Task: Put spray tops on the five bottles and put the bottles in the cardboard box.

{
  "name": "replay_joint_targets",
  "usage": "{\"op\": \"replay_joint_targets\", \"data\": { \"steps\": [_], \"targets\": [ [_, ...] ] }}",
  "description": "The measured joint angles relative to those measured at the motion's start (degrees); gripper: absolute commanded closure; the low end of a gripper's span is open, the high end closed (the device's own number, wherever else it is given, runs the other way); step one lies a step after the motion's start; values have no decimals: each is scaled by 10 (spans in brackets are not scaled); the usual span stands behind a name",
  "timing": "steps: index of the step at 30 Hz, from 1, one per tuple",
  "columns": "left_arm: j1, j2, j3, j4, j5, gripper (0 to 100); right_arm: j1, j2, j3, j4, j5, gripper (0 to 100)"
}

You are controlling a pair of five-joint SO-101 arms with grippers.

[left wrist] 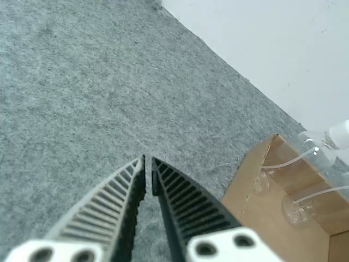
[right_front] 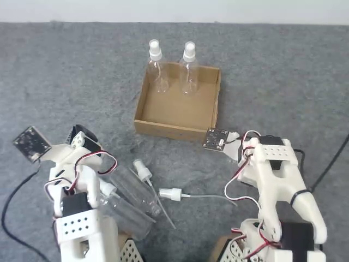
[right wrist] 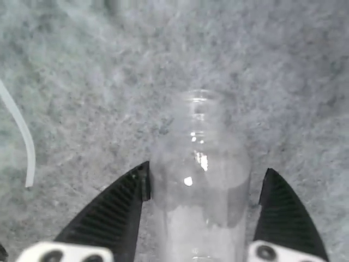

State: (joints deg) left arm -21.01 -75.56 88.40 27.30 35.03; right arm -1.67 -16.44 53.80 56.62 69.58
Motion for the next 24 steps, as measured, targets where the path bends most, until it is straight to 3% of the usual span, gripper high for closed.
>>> {"op": "replay_joint_targets", "data": {
  "steps": [14, 24],
  "targets": [
    [0, 0, 0, 0, 0, 988, -25, -4, 0, 0, -22, 753],
    [0, 0, 0, 0, 0, 988, -6, -4, 0, 0, -25, 902]
  ]
}}
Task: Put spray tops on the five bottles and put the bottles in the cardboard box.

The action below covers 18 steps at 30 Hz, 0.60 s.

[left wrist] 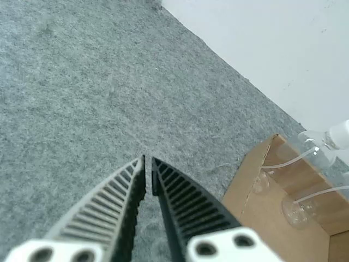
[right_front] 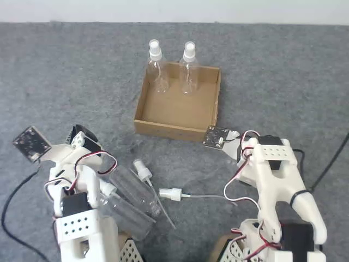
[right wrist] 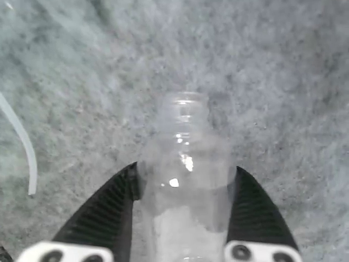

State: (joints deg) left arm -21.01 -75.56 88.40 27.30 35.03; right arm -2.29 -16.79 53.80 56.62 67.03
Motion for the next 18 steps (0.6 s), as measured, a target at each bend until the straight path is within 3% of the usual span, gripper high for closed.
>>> {"op": "replay_joint_targets", "data": {
  "steps": [8, 12, 18],
  "targets": [
    [0, 0, 0, 0, 0, 988, 1, 0, -2, 4, -107, 902],
    [0, 0, 0, 0, 0, 988, 1, 0, -36, 60, -162, 902],
    [0, 0, 0, 0, 0, 988, 1, 0, -100, 131, -309, 902]
  ]
}}
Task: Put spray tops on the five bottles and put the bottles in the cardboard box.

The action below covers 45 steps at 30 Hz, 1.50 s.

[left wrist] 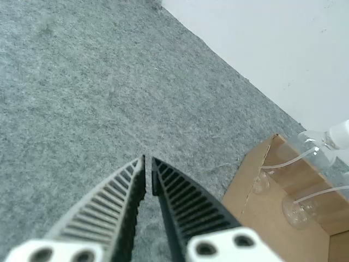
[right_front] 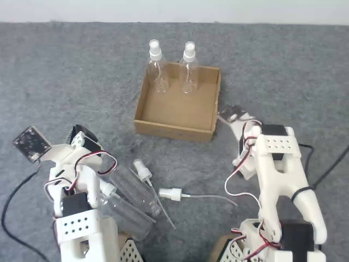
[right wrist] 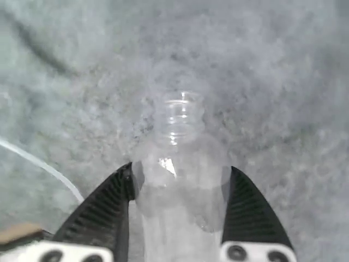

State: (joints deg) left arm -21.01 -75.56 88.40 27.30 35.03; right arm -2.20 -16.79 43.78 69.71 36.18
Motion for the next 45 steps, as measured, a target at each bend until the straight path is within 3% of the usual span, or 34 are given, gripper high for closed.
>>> {"op": "replay_joint_targets", "data": {
  "steps": [10, 25, 45],
  "targets": [
    [0, 0, 0, 0, 0, 988, -5, 0, -55, 66, -132, 902],
    [0, 0, 0, 0, 0, 988, -135, 0, -152, 157, -280, 902],
    [0, 0, 0, 0, 0, 988, -167, -220, -138, 186, -296, 902]
  ]
}}
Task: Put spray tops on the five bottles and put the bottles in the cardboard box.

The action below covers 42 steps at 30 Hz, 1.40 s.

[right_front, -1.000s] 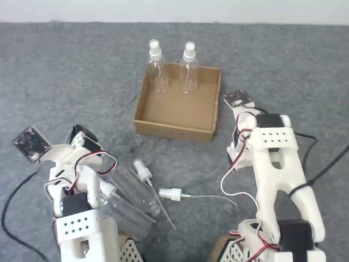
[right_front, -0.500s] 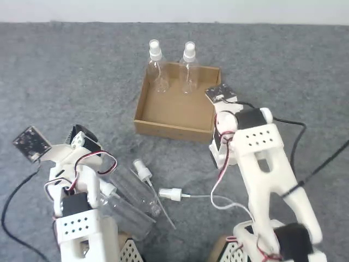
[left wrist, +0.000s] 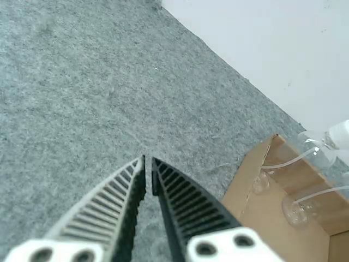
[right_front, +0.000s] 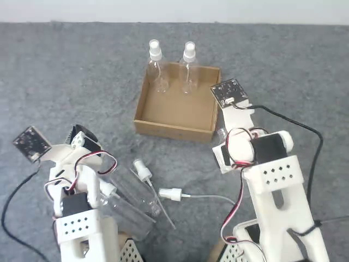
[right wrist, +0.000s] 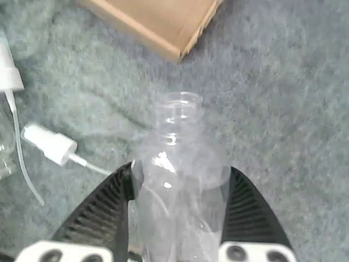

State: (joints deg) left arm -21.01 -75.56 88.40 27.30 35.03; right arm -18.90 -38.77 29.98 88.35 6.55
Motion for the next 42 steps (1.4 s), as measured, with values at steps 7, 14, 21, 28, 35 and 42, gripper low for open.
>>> {"op": "replay_joint_targets", "data": {
  "steps": [7, 14, 21, 28, 35, 42],
  "targets": [
    [0, 0, 0, 0, 0, 988, 0, -38, 37, -65, -57, 902],
    [0, 0, 0, 0, 0, 988, 0, -87, 149, -174, -76, 902],
    [0, 0, 0, 0, 0, 988, 4, -157, 238, -248, -76, 902],
    [28, 0, -3, 61, 0, 988, 52, -202, 309, -324, -105, 902],
    [57, 0, -56, 167, -19, 988, 77, -209, 321, -348, -131, 902],
    [99, 0, -130, 265, -35, 988, 79, -209, 321, -351, -161, 902]
  ]
}}
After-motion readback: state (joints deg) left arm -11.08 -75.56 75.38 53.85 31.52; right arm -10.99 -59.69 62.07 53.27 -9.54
